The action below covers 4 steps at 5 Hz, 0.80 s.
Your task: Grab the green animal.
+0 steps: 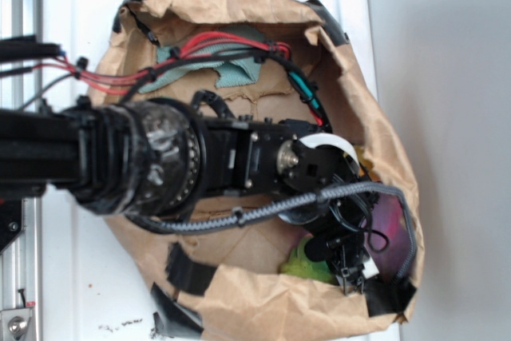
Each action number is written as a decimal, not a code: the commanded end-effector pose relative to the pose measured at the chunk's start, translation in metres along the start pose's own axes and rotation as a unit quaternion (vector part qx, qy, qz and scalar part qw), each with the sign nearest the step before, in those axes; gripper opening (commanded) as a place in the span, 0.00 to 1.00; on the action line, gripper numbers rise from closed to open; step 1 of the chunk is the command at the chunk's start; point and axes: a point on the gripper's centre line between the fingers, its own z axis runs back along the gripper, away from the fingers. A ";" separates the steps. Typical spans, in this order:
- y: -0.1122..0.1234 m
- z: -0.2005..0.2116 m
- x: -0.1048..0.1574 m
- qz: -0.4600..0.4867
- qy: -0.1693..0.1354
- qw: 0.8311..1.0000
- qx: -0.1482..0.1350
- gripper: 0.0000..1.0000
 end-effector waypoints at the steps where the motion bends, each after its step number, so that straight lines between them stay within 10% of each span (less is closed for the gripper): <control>1: -0.011 0.014 -0.008 -0.021 0.005 1.000 -0.022 0.00; 4: -0.022 0.070 0.013 0.002 -0.034 0.997 -0.067 0.00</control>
